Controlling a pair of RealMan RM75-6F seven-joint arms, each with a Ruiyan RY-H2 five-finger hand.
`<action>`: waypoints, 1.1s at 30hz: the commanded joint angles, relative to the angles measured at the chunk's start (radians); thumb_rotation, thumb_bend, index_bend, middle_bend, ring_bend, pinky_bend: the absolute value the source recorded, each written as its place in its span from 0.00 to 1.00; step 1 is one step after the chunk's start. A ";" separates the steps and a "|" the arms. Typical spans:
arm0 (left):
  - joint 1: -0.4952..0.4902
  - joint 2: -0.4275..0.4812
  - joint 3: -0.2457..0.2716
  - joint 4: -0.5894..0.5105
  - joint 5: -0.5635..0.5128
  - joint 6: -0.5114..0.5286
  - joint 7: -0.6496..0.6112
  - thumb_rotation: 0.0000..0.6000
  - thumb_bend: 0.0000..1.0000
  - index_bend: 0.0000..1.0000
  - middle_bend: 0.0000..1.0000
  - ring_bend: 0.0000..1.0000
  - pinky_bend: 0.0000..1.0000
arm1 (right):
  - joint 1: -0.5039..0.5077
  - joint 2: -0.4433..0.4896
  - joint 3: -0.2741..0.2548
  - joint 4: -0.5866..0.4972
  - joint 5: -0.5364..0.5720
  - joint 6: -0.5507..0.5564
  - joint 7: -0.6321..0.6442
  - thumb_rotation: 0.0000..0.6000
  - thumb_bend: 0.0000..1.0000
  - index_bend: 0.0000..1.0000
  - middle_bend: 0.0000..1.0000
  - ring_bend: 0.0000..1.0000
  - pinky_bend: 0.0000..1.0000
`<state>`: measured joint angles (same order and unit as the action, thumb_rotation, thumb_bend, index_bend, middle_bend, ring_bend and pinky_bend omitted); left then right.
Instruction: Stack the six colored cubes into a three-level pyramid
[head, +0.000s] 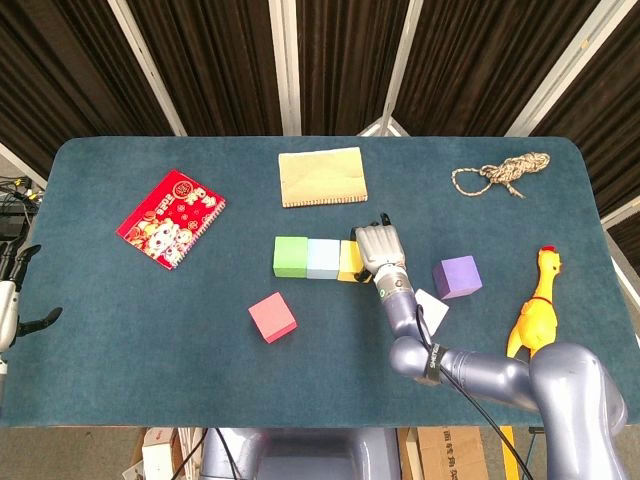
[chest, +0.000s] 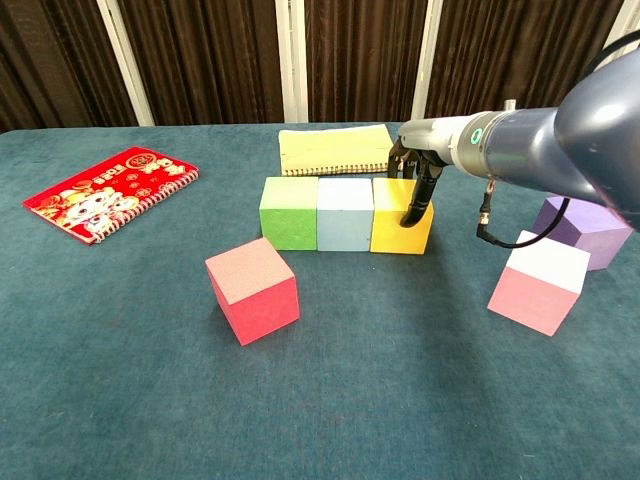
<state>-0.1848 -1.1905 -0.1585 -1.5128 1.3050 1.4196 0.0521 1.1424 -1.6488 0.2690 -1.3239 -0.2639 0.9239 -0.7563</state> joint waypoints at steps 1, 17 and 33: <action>0.000 -0.001 -0.002 0.002 -0.002 0.001 -0.002 1.00 0.20 0.15 0.04 0.00 0.05 | 0.004 -0.003 0.002 0.004 0.005 0.000 -0.005 1.00 0.19 0.39 0.46 0.24 0.00; 0.001 -0.005 -0.005 0.005 0.000 0.005 -0.001 1.00 0.20 0.14 0.04 0.00 0.05 | 0.011 -0.023 0.006 0.036 0.018 -0.010 -0.016 1.00 0.19 0.39 0.46 0.24 0.00; 0.002 -0.009 -0.007 0.006 -0.004 0.006 0.006 1.00 0.20 0.14 0.04 0.00 0.05 | 0.010 -0.029 0.010 0.036 0.017 -0.012 -0.013 1.00 0.19 0.39 0.45 0.24 0.00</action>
<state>-0.1830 -1.1993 -0.1658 -1.5073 1.3010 1.4254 0.0586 1.1523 -1.6775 0.2790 -1.2882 -0.2476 0.9119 -0.7688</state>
